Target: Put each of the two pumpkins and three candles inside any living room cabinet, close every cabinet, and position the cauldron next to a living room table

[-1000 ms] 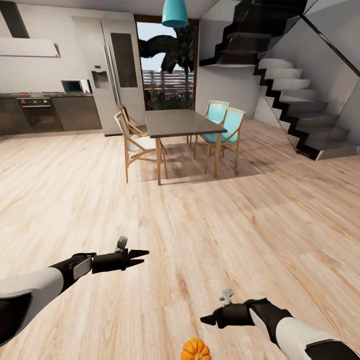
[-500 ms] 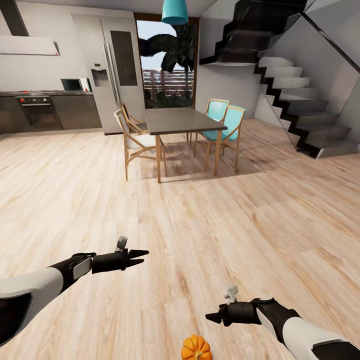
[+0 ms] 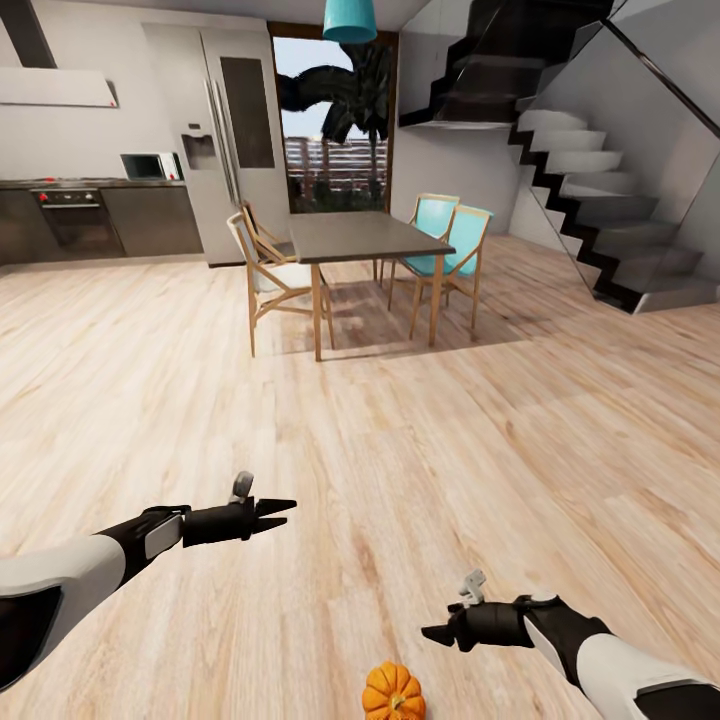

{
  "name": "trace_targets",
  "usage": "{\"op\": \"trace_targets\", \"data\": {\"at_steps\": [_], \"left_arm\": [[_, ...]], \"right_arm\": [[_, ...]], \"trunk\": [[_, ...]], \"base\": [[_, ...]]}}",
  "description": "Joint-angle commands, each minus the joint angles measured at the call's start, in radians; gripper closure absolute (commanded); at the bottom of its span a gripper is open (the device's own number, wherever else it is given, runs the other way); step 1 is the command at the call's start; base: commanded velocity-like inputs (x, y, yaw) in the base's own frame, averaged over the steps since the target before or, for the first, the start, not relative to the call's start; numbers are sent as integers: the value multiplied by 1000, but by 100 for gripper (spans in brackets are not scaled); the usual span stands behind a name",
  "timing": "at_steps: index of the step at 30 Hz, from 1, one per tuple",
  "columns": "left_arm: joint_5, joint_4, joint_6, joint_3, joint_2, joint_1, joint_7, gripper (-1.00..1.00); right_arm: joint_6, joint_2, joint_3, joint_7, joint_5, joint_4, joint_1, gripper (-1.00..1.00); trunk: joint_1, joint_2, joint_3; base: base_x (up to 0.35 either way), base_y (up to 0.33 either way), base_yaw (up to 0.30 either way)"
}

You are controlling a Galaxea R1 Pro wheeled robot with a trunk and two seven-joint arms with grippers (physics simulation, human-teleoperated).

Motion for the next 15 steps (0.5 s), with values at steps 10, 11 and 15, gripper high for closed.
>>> {"op": "trace_targets", "data": {"at_steps": [10, 11, 15], "left_arm": [[0, 0, 1, 1, 0, 0, -3, -100], [0, 0, 1, 1, 0, 0, -3, -100], [0, 0, 1, 1, 0, 0, -3, -100]], "right_arm": [[-84, 1, -4, 1, 138, 8, 0, -100], [-85, 1, -4, 1, 139, 8, 0, -100], [-85, 1, -4, 1, 141, 8, 1, -100]], "trunk": [[38, -70, -31], [42, -77, -35], [58, -105, -47]], "base": [[0, 0, 0], [0, 0, 0], [0, 0, 0]]}}
